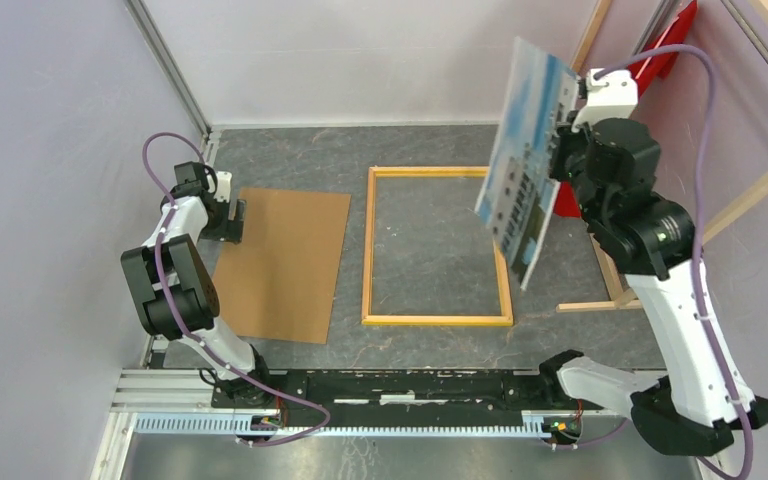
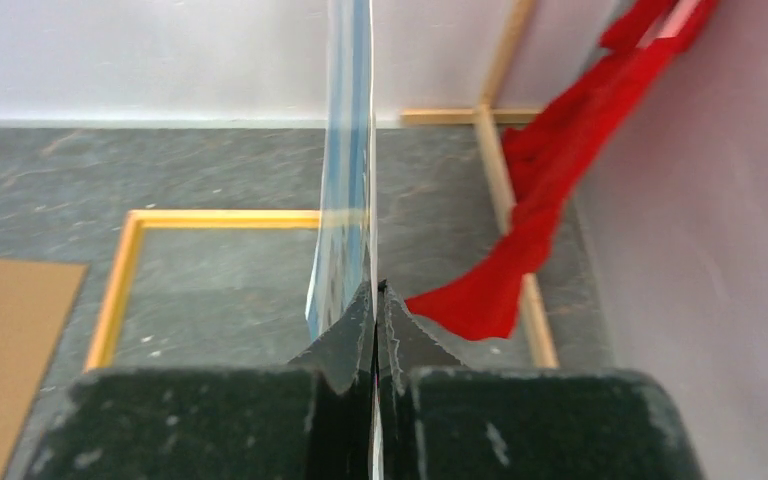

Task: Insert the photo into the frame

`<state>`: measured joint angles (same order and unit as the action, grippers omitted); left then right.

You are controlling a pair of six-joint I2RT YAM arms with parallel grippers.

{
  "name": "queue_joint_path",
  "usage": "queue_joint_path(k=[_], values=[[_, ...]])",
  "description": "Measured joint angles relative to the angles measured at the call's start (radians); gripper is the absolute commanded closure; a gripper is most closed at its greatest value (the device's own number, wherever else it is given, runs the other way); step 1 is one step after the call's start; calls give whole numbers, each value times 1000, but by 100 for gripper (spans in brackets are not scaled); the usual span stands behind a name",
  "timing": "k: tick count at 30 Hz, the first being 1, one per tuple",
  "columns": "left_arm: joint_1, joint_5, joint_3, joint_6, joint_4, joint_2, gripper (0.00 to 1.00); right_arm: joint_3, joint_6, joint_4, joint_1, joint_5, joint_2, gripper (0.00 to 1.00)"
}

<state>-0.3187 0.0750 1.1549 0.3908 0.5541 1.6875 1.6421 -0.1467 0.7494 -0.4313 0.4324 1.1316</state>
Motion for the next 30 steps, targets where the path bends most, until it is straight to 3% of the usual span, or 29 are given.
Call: queue_joint_path(k=[8,14,19,30], values=[[0,0,0,0,0,0,0,-30,98,80,-43,169,-17,100],[0,-1,0,0,1,0,0,-22,80,209,-273,272,235,100],[0,0,0,-1,0,-4,0,-85,26,245,-351,201,406,100],[0,0,-25,-1,-9,-22,0,-233,-183,111,-368,-72,443,100]])
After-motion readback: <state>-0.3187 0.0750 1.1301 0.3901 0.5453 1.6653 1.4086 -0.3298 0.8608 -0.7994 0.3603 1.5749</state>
